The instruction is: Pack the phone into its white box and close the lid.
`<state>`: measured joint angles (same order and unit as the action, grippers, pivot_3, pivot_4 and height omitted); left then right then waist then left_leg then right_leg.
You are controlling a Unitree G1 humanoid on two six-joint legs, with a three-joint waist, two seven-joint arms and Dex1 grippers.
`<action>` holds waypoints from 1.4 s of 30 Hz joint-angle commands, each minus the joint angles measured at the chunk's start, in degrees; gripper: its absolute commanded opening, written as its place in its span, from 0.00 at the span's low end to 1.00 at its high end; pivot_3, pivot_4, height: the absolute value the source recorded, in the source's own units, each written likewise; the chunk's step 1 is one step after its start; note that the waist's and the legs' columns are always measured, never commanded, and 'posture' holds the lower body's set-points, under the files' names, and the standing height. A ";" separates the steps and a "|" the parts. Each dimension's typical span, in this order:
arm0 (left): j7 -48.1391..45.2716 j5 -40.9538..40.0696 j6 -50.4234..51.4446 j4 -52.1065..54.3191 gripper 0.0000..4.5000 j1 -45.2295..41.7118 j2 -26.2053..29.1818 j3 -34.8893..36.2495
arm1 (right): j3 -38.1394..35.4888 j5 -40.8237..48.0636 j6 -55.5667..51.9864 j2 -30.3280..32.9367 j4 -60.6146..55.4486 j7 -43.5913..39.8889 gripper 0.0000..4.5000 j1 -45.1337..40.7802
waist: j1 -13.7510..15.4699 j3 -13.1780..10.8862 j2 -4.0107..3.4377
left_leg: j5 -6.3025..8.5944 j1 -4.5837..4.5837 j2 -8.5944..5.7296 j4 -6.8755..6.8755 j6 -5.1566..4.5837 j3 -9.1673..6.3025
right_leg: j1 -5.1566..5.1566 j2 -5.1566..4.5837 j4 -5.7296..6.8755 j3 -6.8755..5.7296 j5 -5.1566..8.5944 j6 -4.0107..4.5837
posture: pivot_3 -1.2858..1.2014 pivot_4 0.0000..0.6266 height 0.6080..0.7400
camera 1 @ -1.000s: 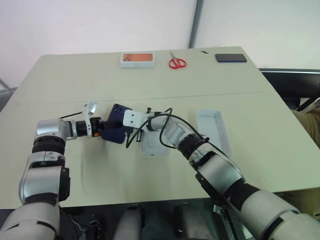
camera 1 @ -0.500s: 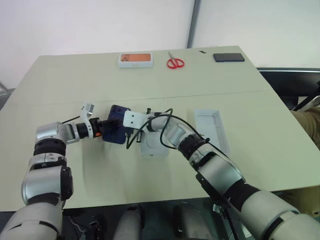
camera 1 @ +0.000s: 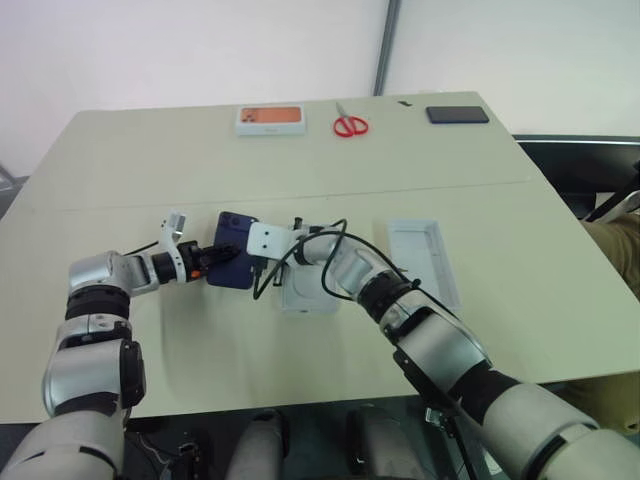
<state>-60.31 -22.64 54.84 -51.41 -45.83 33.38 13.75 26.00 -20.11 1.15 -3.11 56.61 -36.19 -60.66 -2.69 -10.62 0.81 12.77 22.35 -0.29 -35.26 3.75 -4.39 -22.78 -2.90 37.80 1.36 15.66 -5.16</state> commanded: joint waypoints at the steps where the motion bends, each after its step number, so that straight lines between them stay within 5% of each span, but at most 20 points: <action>1: 1.69 1.45 1.79 -0.89 0.23 2.35 -0.50 -2.22 | 0.22 -0.33 -0.33 0.21 -1.40 -0.60 0.00 0.78 | 0.00 0.00 0.00 | 0.00 0.00 0.00 0.00 0.00 0.00 | 0.00 0.00 0.00 0.00 0.00 0.00 | 0.52 0.24 1.00; 7: 2.87 -1.45 4.66 -1.04 0.00 2.65 -0.58 0.20 | -0.25 0.40 -0.33 0.26 -2.51 -1.22 0.00 1.20 | 0.05 0.06 -0.01 | 0.00 -0.06 0.00 0.00 0.00 -0.01 | 0.07 0.00 -0.02 -0.01 0.00 0.00 | 0.52 0.24 1.00; 14: 3.93 -5.30 8.24 0.37 0.00 3.70 0.03 4.05 | -4.76 7.07 -2.95 0.70 -10.66 -7.03 0.00 3.77 | -0.06 0.05 0.01 | 0.00 0.01 0.01 0.03 0.00 -0.02 | 0.00 0.00 -0.05 -0.01 0.00 0.00 | 0.52 0.24 1.00; 18: 5.50 -9.34 8.96 0.67 0.00 3.79 0.74 9.95 | -12.25 18.70 -12.46 0.32 -19.63 -14.45 0.00 4.81 | -0.35 0.03 0.01 | 0.00 0.02 0.04 0.04 0.00 -0.07 | -0.03 0.01 -0.03 0.01 0.00 0.00 | 0.52 0.24 1.00; 21: 6.20 -11.77 8.26 4.48 0.00 6.04 0.49 12.64 | -16.18 25.31 -19.02 0.94 -25.37 -17.67 0.19 5.17 | -0.99 0.03 0.00 | 0.00 0.02 0.09 0.08 0.00 -0.21 | -0.08 0.03 -0.01 0.00 0.00 0.01 | 0.52 0.24 1.00; 26: 9.09 -17.28 11.66 14.93 0.00 11.08 -0.96 16.42 | -10.94 24.35 -21.02 7.65 -35.56 -23.79 0.73 10.85 | -1.25 0.02 0.02 | 0.00 0.15 0.12 0.17 0.01 -0.22 | -0.29 0.03 -0.01 0.04 0.00 0.02 | 0.52 0.24 1.00; 34: 23.47 -28.68 23.68 33.42 0.00 17.09 -7.47 28.45 | -4.92 26.07 -27.86 23.81 -56.11 -33.32 0.73 21.78 | -1.05 -0.11 0.15 | 0.00 0.82 0.04 -0.15 0.01 -0.20 | -0.75 -0.13 -0.03 0.01 -0.03 0.00 | 0.52 0.24 1.00; 42: 33.39 -35.11 26.09 40.44 0.00 15.42 -13.33 31.66 | -0.22 23.52 -26.58 27.85 -58.69 -32.17 0.73 26.01 | -0.25 -0.20 0.34 | -0.04 0.82 0.04 -0.14 0.09 -0.25 | -0.72 -0.08 -0.05 -0.08 -0.03 0.01 | 0.52 0.24 1.00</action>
<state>-27.46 -54.43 80.60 -14.42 -28.73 20.18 44.84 25.39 4.04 -26.79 24.83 -0.78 -69.26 -33.91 -2.95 -10.82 1.15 12.72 23.18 -0.25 -35.41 3.87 -4.64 -23.50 -2.97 37.75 1.28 15.63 -5.14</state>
